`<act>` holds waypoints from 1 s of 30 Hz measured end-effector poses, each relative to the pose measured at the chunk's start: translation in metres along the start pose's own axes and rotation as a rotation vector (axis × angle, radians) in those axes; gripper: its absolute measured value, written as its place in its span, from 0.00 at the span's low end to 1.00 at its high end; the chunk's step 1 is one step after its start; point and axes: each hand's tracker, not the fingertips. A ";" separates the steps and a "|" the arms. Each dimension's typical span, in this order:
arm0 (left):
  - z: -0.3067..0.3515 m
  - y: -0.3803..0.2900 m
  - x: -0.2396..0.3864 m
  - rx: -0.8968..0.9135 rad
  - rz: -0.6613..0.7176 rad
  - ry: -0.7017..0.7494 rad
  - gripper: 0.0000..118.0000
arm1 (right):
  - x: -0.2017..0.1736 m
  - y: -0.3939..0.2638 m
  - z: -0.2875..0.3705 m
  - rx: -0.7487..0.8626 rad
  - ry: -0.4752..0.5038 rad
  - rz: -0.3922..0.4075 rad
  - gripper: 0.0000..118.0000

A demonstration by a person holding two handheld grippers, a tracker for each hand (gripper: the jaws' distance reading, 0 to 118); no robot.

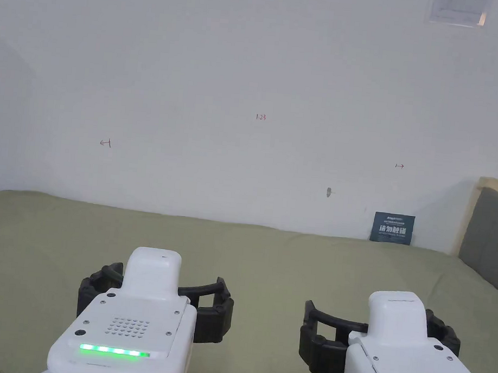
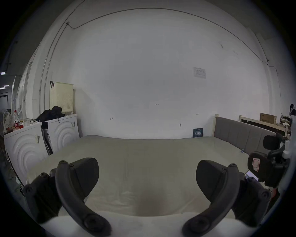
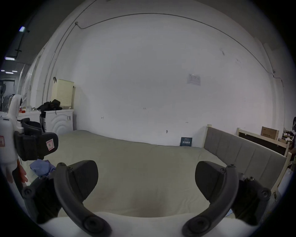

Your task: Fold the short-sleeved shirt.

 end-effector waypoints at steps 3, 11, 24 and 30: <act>0.001 0.001 -0.002 0.003 -0.008 0.001 1.00 | 0.002 0.000 -0.001 -0.007 -0.008 0.000 1.00; 0.000 0.001 -0.005 -0.027 0.008 0.004 1.00 | 0.004 0.002 -0.005 -0.081 -0.055 -0.060 1.00; 0.002 0.007 -0.007 -0.031 0.002 -0.009 1.00 | 0.002 0.010 0.000 -0.067 -0.050 0.002 1.00; 0.001 0.007 -0.011 -0.031 0.009 -0.004 1.00 | 0.005 0.012 0.000 -0.062 -0.045 0.001 1.00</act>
